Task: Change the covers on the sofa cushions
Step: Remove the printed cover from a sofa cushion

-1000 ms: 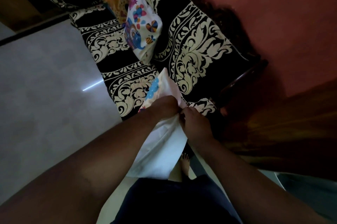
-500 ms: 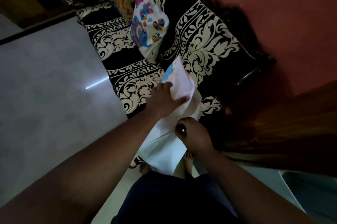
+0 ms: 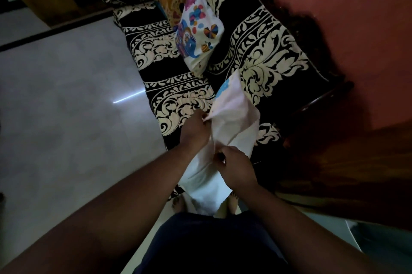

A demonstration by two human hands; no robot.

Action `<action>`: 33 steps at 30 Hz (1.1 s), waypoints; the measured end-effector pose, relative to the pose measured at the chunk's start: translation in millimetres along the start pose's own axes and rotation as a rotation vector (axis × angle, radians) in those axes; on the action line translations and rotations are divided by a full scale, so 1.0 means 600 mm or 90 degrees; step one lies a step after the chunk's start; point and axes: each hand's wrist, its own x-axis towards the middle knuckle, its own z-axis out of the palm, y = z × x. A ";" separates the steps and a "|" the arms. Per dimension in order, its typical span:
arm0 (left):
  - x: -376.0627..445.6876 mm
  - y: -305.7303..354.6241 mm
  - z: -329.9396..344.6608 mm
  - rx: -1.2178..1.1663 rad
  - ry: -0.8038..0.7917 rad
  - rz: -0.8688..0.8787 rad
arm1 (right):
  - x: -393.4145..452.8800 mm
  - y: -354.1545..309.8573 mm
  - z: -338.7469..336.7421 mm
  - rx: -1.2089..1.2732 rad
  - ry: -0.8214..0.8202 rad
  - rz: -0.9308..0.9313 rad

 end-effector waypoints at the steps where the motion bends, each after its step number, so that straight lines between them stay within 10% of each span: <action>1: 0.008 0.011 -0.005 -0.078 0.020 -0.052 | -0.002 -0.005 -0.002 0.009 0.004 -0.004; 9: 0.042 0.063 -0.021 -0.471 -0.016 -0.141 | -0.034 -0.054 -0.008 0.015 0.073 -0.191; 16: 0.017 0.020 -0.002 -0.421 -0.123 -0.186 | 0.013 0.027 -0.008 -0.153 0.111 -0.282; 22: -0.022 -0.046 -0.051 0.010 -0.193 0.134 | 0.074 0.040 -0.014 -0.300 -0.088 -0.182; 27: -0.037 -0.149 -0.073 0.274 0.037 0.085 | 0.100 0.035 -0.005 -0.465 -0.119 -0.251; 33: -0.026 -0.197 -0.085 0.354 0.057 0.103 | 0.125 0.037 -0.024 -0.484 -0.076 -0.350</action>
